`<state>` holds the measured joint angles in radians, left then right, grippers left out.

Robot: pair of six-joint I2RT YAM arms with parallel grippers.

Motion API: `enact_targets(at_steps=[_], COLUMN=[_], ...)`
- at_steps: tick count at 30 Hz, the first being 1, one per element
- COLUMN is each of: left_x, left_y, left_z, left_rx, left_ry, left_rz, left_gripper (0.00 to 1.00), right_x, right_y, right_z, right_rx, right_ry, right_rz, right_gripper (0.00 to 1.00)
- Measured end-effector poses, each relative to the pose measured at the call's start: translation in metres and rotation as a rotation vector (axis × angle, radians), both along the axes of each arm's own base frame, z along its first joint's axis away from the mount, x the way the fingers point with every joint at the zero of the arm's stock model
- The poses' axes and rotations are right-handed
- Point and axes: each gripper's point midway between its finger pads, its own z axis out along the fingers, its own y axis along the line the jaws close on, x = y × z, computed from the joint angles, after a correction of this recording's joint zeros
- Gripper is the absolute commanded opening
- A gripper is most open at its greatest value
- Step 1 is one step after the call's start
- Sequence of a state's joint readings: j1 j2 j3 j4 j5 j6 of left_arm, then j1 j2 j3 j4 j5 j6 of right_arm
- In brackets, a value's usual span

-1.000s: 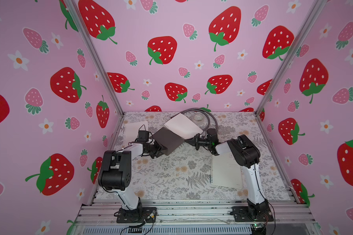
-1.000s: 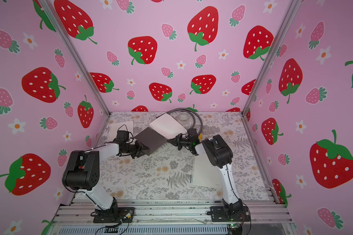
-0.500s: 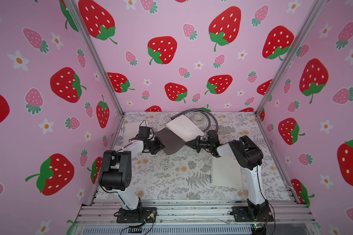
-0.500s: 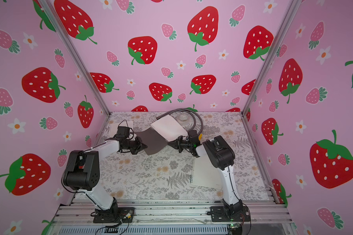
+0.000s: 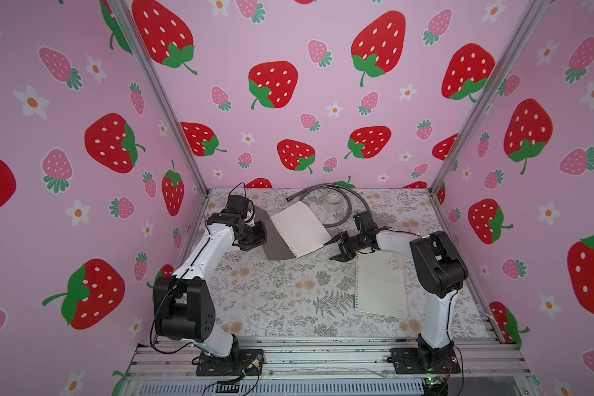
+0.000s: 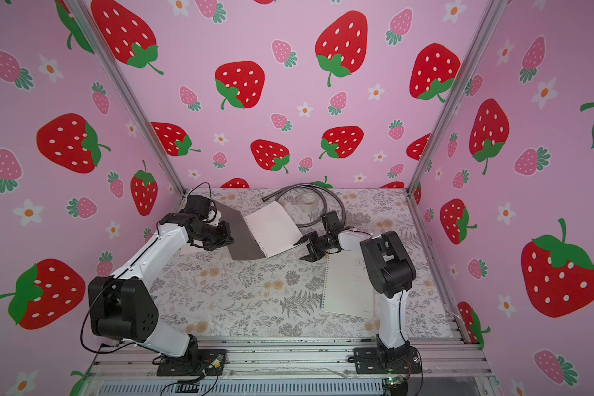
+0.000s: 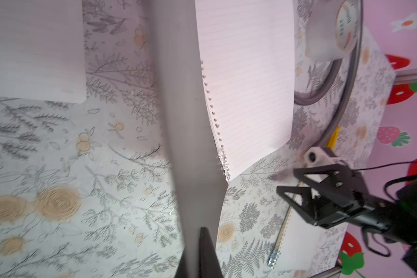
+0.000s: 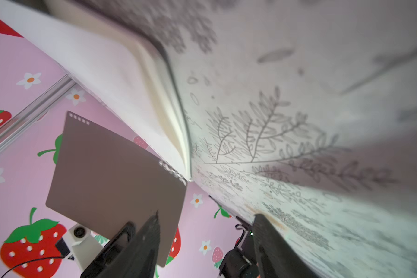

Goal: Tear off pages from different notebooks
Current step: Close the notebook at the center of the board.

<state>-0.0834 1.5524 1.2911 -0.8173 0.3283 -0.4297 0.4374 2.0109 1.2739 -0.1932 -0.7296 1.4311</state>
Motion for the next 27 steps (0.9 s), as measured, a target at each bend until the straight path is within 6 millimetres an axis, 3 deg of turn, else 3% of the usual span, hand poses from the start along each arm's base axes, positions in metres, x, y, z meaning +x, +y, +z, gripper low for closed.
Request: enact_targets(at_steps=[5, 8, 10, 14, 19, 26, 27], left_x=[-0.033, -0.043, -0.040, -0.014, 0.017, 0.033, 0.034], left_y=[0.005, -0.004, -0.013, -0.041, -0.073, -0.086, -0.086], left_z=[-0.010, -0.011, -0.005, 0.011, 0.016, 0.006, 0.005], left_rx=[0.067, 0.082, 0.079, 0.062, 0.064, 0.117, 0.132], left_ry=[0.116, 0.143, 0.141, 0.108, 0.088, 0.120, 0.126], left_rz=[-0.054, -0.099, -0.126, -0.190, -0.255, -0.278, -0.278], left_gripper=[0.00, 0.00, 0.00, 0.00, 0.00, 0.05, 0.11], right_x=[0.025, 0.043, 0.051, 0.062, 0.068, 0.065, 0.063], right_y=[-0.002, 0.000, 0.002, -0.002, -0.012, 0.003, 0.008], right_z=[0.031, 0.047, 0.047, 0.017, -0.039, -0.042, -0.041], right_rx=[-0.115, -0.156, -0.177, -0.262, -0.380, -0.381, -0.365], right_ry=[-0.138, -0.224, -0.257, -0.269, -0.257, -0.317, -0.318], right_rz=[0.092, 0.146, 0.179, 0.236, 0.316, 0.391, 0.403], right_gripper=[0.53, 0.40, 0.30, 0.13, 0.08, 0.07, 0.07])
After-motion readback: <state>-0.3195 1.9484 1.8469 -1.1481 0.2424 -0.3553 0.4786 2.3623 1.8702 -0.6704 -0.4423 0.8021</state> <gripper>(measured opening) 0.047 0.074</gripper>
